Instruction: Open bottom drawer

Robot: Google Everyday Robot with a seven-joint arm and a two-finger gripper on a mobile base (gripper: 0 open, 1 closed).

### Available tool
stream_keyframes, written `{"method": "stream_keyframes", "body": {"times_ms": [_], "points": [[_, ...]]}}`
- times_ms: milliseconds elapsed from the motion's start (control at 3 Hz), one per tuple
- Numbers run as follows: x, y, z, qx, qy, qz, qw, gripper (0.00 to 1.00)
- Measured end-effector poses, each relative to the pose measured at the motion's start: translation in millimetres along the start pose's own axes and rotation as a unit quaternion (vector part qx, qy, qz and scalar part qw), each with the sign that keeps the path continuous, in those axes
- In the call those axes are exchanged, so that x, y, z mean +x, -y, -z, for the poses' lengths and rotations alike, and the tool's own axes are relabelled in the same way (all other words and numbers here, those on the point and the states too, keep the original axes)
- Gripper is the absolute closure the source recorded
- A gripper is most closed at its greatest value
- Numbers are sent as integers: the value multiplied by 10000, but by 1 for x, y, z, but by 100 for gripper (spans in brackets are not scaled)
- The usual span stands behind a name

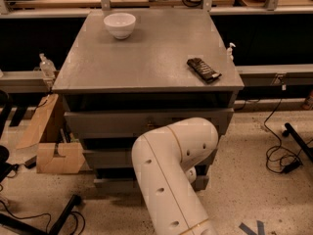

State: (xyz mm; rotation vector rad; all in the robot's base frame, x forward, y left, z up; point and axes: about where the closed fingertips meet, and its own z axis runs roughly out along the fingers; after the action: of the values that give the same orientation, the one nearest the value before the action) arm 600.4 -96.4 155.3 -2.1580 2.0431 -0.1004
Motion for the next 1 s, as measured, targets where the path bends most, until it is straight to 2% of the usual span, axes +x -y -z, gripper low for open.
{"method": "stream_keyframes", "body": {"times_ms": [333, 667, 1000], "points": [[-1, -4, -2, -12, 11, -34, 10000, 65], [-1, -4, 0, -12, 11, -34, 10000, 96], [-1, -4, 0, -12, 11, -34, 10000, 100]]}}
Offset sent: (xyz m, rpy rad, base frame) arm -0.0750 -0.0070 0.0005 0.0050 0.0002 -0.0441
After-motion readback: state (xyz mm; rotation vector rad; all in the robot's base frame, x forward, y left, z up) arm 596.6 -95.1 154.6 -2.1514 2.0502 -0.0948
